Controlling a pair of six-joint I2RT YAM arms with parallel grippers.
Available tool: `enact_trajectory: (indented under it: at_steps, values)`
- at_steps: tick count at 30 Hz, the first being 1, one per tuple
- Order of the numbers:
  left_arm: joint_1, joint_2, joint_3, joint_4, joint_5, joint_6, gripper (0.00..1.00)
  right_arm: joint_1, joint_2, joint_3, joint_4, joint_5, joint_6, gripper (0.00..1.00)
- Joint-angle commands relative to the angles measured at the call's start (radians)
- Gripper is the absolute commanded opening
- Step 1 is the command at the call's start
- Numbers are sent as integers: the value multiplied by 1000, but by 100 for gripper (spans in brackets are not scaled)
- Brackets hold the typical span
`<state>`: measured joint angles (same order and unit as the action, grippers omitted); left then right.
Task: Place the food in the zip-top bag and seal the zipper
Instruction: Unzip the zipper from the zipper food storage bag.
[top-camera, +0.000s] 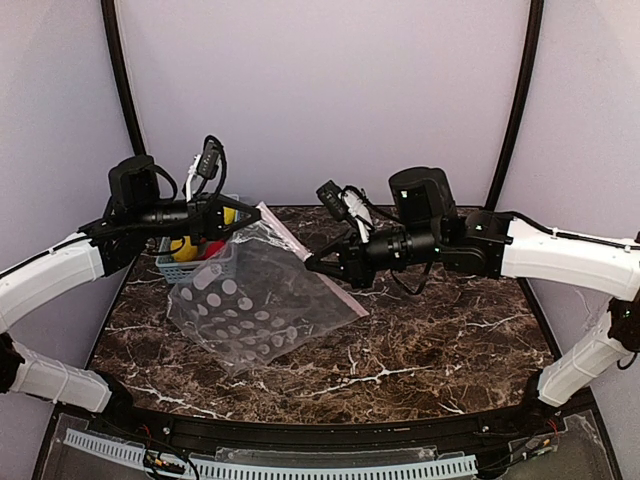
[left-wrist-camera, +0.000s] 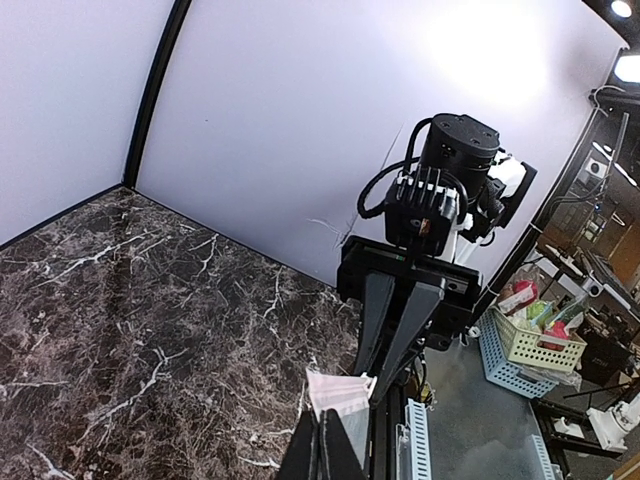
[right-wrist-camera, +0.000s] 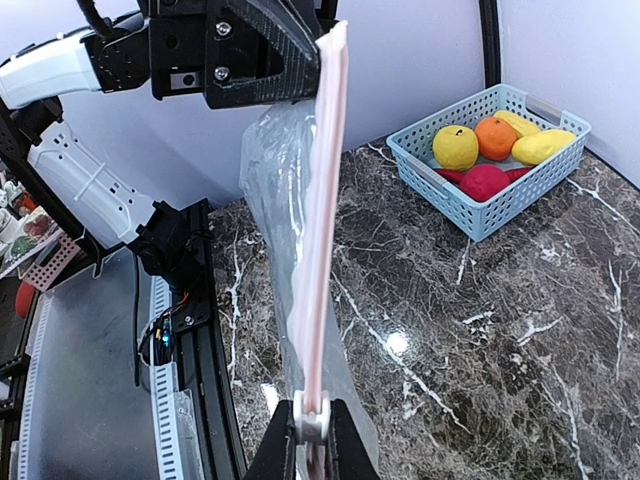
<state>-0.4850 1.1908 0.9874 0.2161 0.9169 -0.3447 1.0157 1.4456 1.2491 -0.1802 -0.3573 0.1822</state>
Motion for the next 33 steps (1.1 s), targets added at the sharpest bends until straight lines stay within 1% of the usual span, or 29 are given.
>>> enact_trajectory:
  at_steps: [1, 8, 33]
  values:
    - [65, -59, 3, 98, -64, -9, 1, 1, 12, -39, -163, -15, 12, 0]
    - [87, -65, -5, 130, -51, -37, 1, 0, 21, -48, -190, -12, 10, 0]
    - [145, -72, -17, 161, -58, -69, 1, 1, 65, -57, -227, -18, 7, 0]
